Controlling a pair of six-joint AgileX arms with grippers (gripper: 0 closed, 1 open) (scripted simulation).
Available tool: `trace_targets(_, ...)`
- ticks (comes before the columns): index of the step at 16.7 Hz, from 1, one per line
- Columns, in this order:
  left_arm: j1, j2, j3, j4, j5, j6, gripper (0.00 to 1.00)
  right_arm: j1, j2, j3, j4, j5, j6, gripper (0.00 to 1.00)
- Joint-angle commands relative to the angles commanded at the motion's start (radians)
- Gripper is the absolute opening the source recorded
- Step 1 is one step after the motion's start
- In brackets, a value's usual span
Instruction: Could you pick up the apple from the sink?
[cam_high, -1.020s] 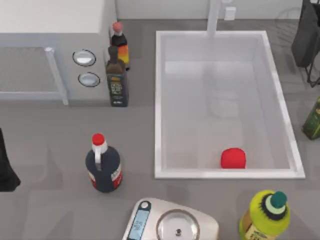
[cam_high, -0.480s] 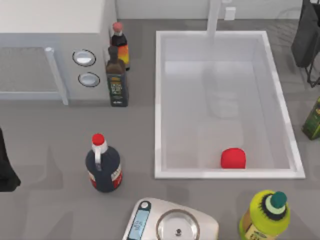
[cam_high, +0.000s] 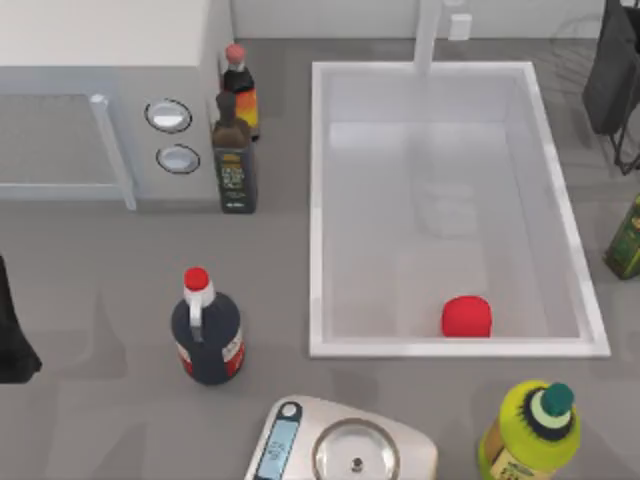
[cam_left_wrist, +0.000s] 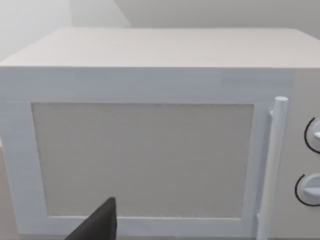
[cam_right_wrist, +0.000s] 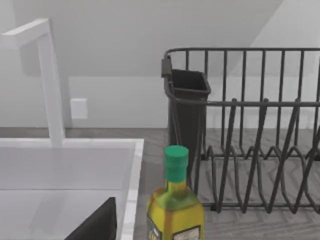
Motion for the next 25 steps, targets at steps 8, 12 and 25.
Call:
trace_targets(8, 0.0, 0.0, 0.0, 0.0, 0.0, 0.0, 1.0, 0.029, 0.104, 0.093, -0.063, 0.0, 0.03, 1.0)
trace_targets(12, 0.0, 0.0, 0.0, 0.0, 0.0, 0.0, 1.0, 0.096, 0.371, 0.307, -0.209, 0.0, 0.099, 1.0)
trace_targets(25, 0.0, 0.0, 0.0, 0.0, 0.0, 0.0, 1.0, 0.385, 1.675, 1.238, -0.843, 0.001, 0.399, 1.0)
